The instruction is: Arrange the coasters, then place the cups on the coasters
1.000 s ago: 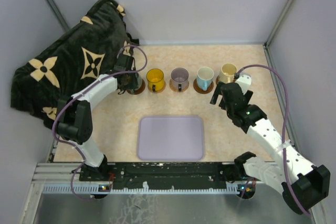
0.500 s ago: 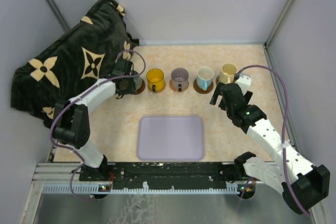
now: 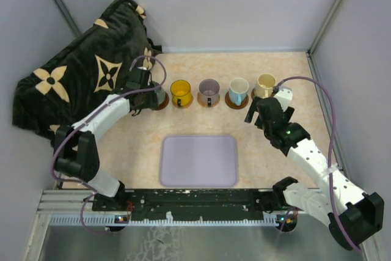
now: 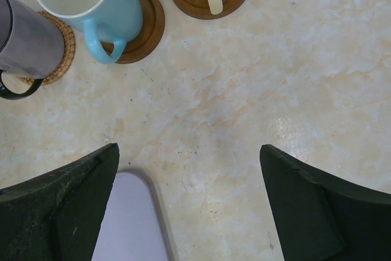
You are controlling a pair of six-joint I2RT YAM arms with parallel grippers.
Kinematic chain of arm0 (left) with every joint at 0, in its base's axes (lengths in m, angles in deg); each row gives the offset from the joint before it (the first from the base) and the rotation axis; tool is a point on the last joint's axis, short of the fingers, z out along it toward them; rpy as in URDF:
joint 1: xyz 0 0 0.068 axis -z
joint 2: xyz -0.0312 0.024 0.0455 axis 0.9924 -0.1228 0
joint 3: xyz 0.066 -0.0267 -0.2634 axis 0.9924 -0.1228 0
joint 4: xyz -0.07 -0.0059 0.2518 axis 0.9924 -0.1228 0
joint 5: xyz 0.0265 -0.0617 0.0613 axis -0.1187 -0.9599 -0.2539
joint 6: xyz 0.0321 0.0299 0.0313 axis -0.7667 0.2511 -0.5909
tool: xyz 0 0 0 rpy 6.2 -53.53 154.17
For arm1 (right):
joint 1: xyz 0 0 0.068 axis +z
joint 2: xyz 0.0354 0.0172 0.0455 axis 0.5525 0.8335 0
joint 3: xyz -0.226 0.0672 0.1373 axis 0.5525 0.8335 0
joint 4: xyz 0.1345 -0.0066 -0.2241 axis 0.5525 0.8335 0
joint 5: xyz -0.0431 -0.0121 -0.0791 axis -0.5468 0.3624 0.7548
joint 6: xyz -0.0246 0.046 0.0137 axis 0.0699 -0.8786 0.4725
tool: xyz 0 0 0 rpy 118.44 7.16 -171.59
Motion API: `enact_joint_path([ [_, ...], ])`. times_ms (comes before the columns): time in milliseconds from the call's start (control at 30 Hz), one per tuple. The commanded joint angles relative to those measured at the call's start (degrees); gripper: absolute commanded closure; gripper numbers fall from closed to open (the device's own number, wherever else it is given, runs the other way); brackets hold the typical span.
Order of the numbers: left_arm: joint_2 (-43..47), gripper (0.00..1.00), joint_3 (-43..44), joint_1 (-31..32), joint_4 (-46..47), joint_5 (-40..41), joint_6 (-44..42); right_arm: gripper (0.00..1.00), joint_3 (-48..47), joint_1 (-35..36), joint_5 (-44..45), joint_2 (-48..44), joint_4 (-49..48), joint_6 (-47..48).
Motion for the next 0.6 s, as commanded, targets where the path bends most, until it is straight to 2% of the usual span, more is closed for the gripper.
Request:
enact_joint_path([
  [0,7.2,0.35,-0.4,-0.2,0.0,-1.3,-1.0,0.01,-1.8,-0.4,3.2,-0.9,-1.2,1.4],
  [167,15.3,0.32,-1.5,-0.2,0.2,-1.1,-1.5,0.01,-4.6,-0.7,7.7,1.5,-1.4,4.9],
  [267,20.4,0.26,-3.7,-0.3,1.1,0.8,-1.8,0.01,-5.8,-3.8,7.6,2.2,-2.5,6.6],
  [367,25.4,0.02,-5.6,-0.3,0.7,3.0,-2.2,0.01,-5.9,-8.9,5.1,1.6,-3.2,7.0],
  [567,32.0,0.0,-5.8,-0.4,-3.9,6.7,-3.6,0.01,-5.0,-19.9,0.8,-3.0,-2.0,5.9],
])
